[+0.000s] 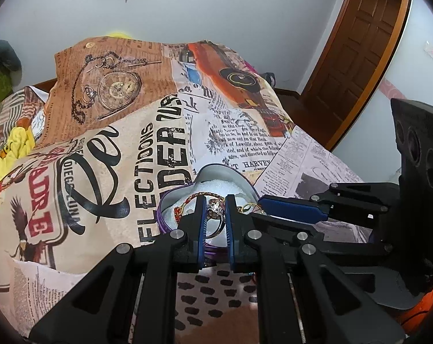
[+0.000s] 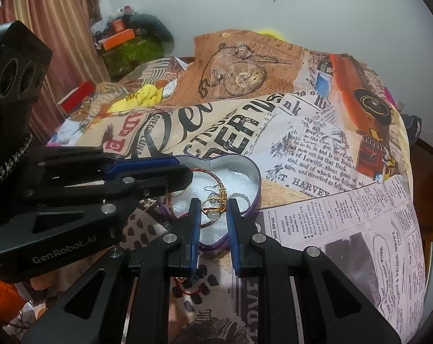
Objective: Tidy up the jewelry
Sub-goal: 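Carry both rings to the heart tin and lower them inside, then grasp the blue and red beaded bracelet with the right tool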
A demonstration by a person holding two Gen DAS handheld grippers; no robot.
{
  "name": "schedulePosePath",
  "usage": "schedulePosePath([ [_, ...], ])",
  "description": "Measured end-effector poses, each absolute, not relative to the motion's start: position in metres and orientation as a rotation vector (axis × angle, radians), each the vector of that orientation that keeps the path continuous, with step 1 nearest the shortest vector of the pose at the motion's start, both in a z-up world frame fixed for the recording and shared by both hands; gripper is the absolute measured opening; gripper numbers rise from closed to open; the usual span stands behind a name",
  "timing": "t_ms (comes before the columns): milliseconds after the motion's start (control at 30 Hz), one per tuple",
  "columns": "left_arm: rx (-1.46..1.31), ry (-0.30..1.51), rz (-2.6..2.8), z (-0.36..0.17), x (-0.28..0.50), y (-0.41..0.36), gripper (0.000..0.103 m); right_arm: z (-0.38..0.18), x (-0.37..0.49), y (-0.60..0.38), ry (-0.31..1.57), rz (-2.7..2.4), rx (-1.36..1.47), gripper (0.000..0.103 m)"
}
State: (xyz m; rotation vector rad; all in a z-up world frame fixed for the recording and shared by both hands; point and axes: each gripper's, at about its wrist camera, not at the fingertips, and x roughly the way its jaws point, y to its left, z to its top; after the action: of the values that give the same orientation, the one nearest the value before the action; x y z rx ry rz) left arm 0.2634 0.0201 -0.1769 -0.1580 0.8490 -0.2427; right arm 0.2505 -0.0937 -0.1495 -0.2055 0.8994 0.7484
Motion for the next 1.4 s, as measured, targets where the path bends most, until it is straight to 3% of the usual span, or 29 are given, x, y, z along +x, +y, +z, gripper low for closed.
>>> schedulePosePath([
  [500,-0.156,0.837,-0.243,-0.168,0.259,0.019,0.011,-0.153,0.247,-0.086,0.918,0.736,-0.275,0.017],
  [733,-0.166,0.824,-0.228,-0.154,0.250,0.025,0.011,-0.143,0.243,-0.093,0.888,0.705,-0.268,0.037],
  [833,-0.166,0.814,-0.223,-0.147,0.245,0.026,0.011,-0.136,0.242,-0.096,0.876,0.695,-0.262,0.038],
  [1000,-0.151,0.796,-0.203,-0.138,0.233,0.026,0.031,-0.125,0.240,-0.106,0.857,0.670,-0.243,0.038],
  [1400,-0.131,0.887,-0.219,-0.161,0.217,0.013,0.034,-0.126,0.233,-0.140,0.883,0.605,-0.223,0.038],
])
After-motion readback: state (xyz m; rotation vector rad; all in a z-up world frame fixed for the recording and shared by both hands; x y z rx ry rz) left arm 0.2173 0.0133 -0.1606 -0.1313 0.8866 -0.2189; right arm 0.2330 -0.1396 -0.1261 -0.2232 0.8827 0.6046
